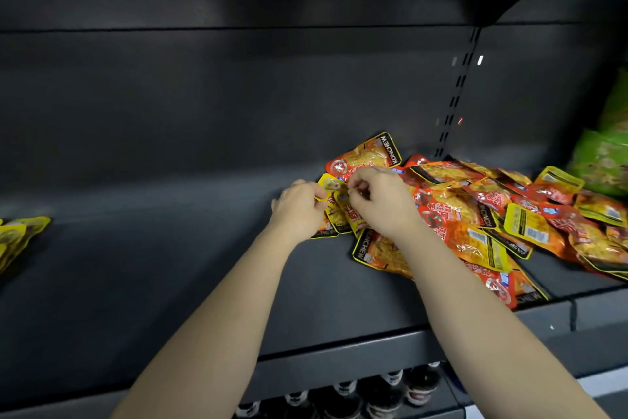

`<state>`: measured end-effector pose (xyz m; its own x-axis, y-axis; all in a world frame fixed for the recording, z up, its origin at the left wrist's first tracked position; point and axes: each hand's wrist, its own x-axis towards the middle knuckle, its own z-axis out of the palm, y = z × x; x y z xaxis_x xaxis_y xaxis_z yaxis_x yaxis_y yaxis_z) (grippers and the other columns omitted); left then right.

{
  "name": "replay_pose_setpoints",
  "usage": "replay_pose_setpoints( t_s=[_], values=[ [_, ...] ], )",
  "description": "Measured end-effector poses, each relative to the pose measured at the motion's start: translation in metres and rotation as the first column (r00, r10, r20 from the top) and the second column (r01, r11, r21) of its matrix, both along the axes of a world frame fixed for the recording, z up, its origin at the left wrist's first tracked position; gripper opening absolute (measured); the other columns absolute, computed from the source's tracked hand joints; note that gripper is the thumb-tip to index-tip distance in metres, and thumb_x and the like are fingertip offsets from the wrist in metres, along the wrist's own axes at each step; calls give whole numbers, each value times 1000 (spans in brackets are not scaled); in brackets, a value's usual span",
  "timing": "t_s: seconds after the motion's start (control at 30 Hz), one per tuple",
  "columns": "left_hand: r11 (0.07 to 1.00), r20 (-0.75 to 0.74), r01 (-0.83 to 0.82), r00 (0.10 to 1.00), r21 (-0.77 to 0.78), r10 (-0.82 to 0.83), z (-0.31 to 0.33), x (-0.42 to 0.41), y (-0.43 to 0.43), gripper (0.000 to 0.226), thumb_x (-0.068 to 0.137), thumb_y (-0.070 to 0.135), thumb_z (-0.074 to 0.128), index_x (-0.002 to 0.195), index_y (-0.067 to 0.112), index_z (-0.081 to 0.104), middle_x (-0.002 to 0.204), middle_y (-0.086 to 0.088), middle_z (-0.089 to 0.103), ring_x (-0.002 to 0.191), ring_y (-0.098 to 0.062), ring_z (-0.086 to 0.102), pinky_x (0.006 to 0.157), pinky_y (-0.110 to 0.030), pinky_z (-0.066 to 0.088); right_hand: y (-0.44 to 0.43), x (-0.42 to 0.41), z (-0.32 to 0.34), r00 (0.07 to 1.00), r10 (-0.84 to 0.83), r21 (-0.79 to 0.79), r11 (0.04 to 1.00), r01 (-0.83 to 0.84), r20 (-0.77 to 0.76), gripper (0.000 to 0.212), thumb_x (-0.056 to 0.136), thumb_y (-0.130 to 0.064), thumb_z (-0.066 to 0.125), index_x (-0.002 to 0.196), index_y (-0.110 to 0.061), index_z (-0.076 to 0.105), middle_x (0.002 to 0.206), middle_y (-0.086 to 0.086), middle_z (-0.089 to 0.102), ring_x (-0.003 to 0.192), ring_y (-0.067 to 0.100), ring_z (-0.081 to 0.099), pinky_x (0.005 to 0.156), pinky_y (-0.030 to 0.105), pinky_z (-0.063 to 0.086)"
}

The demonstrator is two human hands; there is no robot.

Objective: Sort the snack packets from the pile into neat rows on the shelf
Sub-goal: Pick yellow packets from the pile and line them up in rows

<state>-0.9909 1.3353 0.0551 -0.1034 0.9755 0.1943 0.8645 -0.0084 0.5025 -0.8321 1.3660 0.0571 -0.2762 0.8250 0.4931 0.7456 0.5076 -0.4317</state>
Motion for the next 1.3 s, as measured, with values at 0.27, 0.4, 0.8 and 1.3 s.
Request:
replay_pose_setpoints(
  t_s=[0.27,0.4,0.8,1.3],
  values=[
    [882,295,-82,953,464,-66,20,-7,-6,23,80,7,70,101,16,67,95,14,51,79,-12,68,79,-37,55,0,2,2,996,56,29,998,-55,-66,26,92,-20,57,116,-13,62,113,2,63,109,20,56,87,23,39],
    [752,292,-38,933,658,-208,28,-4,-14,27,82,-5,61,97,16,65,104,8,51,72,-11,66,71,-31,56,-5,-1,7,972,164,20,986,-163,-168,52,93,-28,59,139,-12,43,134,3,53,124,18,49,102,30,39],
    [956,284,-53,958,290,-33,18,5,-12,23,96,36,49,101,17,60,104,-4,58,97,-20,59,85,-30,45,-7,0,10,940,76,63,996,-58,-333,24,93,-29,59,96,-10,44,79,-4,57,69,13,54,62,33,40],
    [994,208,18,978,-105,4,6,25,-17,60,66,49,80,106,25,41,100,11,57,98,-17,47,99,-44,32,-7,0,9,920,-22,24,999,34,-391,38,90,-48,57,86,-12,47,64,0,56,55,14,54,55,32,45]
  ],
)
